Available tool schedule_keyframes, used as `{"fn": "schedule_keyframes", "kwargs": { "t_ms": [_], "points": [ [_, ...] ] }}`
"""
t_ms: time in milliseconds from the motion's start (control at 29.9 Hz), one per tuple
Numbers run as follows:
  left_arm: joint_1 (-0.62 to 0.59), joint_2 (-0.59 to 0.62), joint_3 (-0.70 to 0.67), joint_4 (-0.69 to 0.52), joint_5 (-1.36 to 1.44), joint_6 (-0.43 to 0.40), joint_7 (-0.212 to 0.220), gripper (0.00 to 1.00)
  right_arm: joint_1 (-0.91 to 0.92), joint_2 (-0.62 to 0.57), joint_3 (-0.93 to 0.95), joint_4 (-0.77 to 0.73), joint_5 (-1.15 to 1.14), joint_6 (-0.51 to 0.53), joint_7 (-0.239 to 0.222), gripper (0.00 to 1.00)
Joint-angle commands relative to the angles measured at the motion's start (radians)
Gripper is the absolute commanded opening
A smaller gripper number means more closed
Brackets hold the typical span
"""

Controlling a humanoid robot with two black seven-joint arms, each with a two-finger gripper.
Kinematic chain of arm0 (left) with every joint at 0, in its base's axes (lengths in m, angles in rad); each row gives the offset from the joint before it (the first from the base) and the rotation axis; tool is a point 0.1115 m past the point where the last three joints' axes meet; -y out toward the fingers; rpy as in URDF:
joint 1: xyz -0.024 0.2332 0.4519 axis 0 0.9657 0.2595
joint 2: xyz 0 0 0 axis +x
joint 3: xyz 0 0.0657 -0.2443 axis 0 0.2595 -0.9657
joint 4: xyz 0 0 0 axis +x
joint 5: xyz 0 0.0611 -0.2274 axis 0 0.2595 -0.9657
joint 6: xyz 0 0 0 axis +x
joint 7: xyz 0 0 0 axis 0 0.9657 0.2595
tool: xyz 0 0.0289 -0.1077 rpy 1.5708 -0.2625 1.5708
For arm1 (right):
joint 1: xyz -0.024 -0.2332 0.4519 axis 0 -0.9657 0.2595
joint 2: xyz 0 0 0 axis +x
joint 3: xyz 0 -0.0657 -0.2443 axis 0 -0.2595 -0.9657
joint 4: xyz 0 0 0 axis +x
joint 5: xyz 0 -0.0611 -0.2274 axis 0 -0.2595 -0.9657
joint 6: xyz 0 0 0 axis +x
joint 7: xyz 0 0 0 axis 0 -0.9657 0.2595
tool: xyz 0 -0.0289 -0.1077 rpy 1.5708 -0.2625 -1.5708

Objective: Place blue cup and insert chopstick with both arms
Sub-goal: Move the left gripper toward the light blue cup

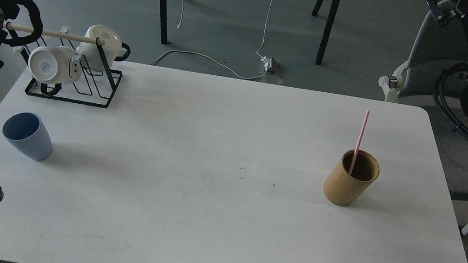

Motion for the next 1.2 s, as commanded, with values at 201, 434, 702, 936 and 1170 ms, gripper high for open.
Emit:
{"fn": "schedule_keyframes", "kwargs": {
  "t_ms": [201, 434, 702, 936, 1170],
  "points": [
    [0.003, 0.003, 0.080, 0.004, 0.008, 0.000, 0.001, 1.00, -0.008, -0.001, -0.012, -0.009, -0.004, 0.000, -0.002, 1.00],
    [0.009, 0.029, 0.110, -0.001, 0.035, 0.000, 0.001, 1.00, -0.025, -0.005, -0.015, -0.020, -0.004, 0.000, 0.000, 1.00],
    [-0.020, 0.115, 0.216, -0.002, 0.288, 0.000, -0.002, 1.00, -0.031, -0.005, -0.015, -0.037, -0.004, 0.000, 0.000, 1.00],
    [-0.060, 0.227, 0.218, -0.205, 0.614, 0.000, -0.002, 1.00, -0.037, -0.005, -0.015, -0.035, -0.003, 0.000, 0.000, 1.00],
    [-0.020, 0.428, 0.221, -0.750, 1.081, 0.000, -0.002, 0.99, -0.049, 0.002, -0.003, -0.034, -0.003, 0.000, 0.003, 1.00]
  ]
}}
